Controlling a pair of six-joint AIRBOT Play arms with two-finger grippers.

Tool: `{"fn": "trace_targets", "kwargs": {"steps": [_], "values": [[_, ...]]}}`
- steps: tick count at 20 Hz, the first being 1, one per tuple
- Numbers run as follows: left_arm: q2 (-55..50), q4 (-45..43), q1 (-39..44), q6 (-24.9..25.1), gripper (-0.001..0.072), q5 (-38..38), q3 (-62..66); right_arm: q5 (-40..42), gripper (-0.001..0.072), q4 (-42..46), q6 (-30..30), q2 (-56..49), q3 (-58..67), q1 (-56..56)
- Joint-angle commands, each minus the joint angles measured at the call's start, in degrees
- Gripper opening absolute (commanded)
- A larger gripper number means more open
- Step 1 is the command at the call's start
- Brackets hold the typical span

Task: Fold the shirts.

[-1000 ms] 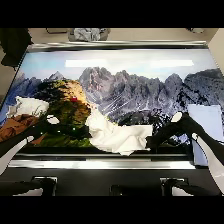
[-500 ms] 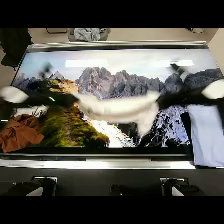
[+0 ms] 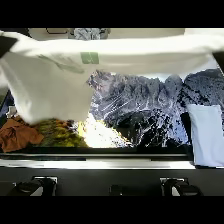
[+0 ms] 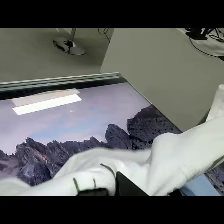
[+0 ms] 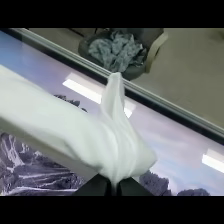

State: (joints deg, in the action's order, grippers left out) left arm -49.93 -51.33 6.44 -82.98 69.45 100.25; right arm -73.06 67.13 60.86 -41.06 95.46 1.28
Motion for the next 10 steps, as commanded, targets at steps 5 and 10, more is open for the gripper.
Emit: {"fn": "trace_targets", "kwargs": {"steps": [5,10], "values": [[-4.0,-7.3,0.4,-2.8,0.0040,14.9,1.4,-20.9,0.0053,6.0,6.0,-4.9,0.1,0.0],[-21.2,-8.2,0.6,7.4,0.0041,14.8,-11.0,-15.4,0.0054,6.8,4.3,-21.9,-14.8,-0.1]]}}
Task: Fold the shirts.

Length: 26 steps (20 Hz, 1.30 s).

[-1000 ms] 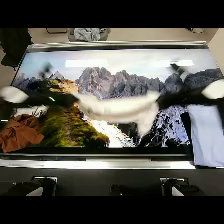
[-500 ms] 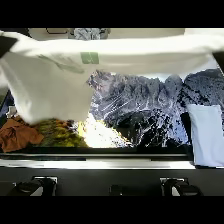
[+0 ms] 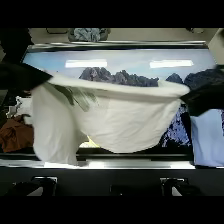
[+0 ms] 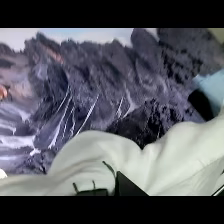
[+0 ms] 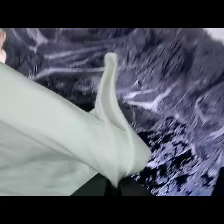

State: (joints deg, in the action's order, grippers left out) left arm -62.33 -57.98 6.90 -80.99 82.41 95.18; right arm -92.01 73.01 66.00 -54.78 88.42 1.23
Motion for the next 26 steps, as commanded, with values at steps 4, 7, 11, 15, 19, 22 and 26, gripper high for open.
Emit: {"fn": "trace_targets", "kwargs": {"steps": [4,7,11,15,19,22,26], "values": [[-30.7,2.7,-2.3,12.2,0.0042,-3.0,-6.1,31.8,0.0055,-1.6,-0.8,-25.2,-16.1,-0.1],[-42.1,15.5,-5.3,12.0,0.0042,-2.8,-2.3,40.8,0.0055,-11.0,-0.7,-33.6,-16.1,-0.1],[-45.4,18.6,-5.9,10.4,0.0130,-4.2,-2.0,45.8,0.0060,-22.8,-0.7,-37.5,-16.0,0.0],[-44.2,11.3,-10.2,4.3,0.0503,4.7,6.8,36.9,0.0590,-22.2,-9.8,-33.1,-8.3,4.8],[-37.0,-8.6,-18.5,-2.4,0.0505,9.0,7.9,16.1,0.0610,-10.2,-8.8,-27.8,-2.0,18.1],[-30.5,-7.6,-21.4,-2.5,0.0457,10.6,-5.0,2.7,0.0604,-1.6,-8.6,-27.4,-4.0,24.0],[-17.1,-6.2,-19.3,4.2,0.0449,1.4,-38.9,-0.7,0.0602,0.3,-9.7,-27.3,-11.5,24.2]]}}
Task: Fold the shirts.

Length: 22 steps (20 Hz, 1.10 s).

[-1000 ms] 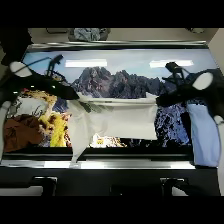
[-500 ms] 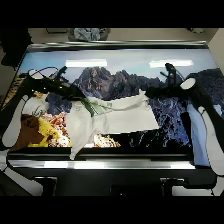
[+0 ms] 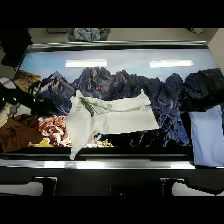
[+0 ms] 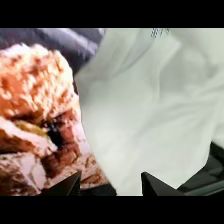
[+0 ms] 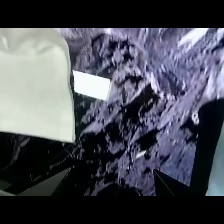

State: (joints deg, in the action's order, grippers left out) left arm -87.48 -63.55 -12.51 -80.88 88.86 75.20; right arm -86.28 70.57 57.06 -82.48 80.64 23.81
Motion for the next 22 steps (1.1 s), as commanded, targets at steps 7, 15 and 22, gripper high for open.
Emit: {"fn": "trace_targets", "kwargs": {"steps": [7,15,22], "values": [[14.0,12.2,1.7,10.4,0.0447,-19.2,-42.4,-4.7,0.0595,-0.5,-2.1,0.3,-11.2,1.6],[13.7,16.2,7.1,9.4,0.0303,-29.6,-42.6,-2.9,0.0573,-0.7,-2.4,0.3,-11.7,1.6],[14.3,16.0,5.7,9.6,0.0042,-29.9,-41.2,7.0,0.0576,-8.9,-2.9,0.3,-19.9,1.6]]}}
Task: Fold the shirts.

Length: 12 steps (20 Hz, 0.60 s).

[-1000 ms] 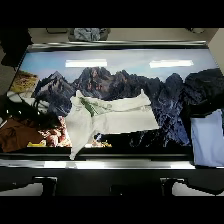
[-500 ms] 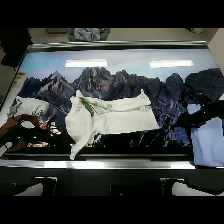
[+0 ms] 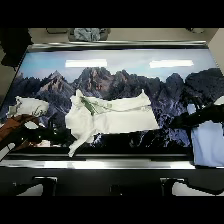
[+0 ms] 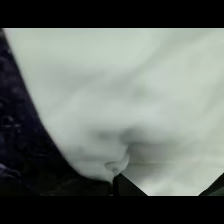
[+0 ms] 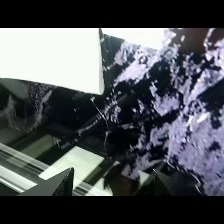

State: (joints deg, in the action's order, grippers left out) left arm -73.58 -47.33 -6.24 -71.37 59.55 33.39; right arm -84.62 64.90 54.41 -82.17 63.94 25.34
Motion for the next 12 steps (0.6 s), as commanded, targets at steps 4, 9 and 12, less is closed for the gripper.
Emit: {"fn": "trace_targets", "kwargs": {"steps": [4,9,12], "values": [[1.6,-0.2,-0.5,0.1,0.0042,-0.5,1.0,8.7,0.0576,-9.3,-2.0,-3.0,-7.0,-0.1],[2.7,-0.2,-0.5,0.7,0.0042,-0.5,1.0,15.9,0.0575,-10.2,1.1,-7.0,-7.2,-8.1],[3.7,-0.2,-0.5,0.9,0.0042,-0.5,1.2,19.1,0.0552,-10.3,4.9,-8.1,-7.2,-11.5]]}}
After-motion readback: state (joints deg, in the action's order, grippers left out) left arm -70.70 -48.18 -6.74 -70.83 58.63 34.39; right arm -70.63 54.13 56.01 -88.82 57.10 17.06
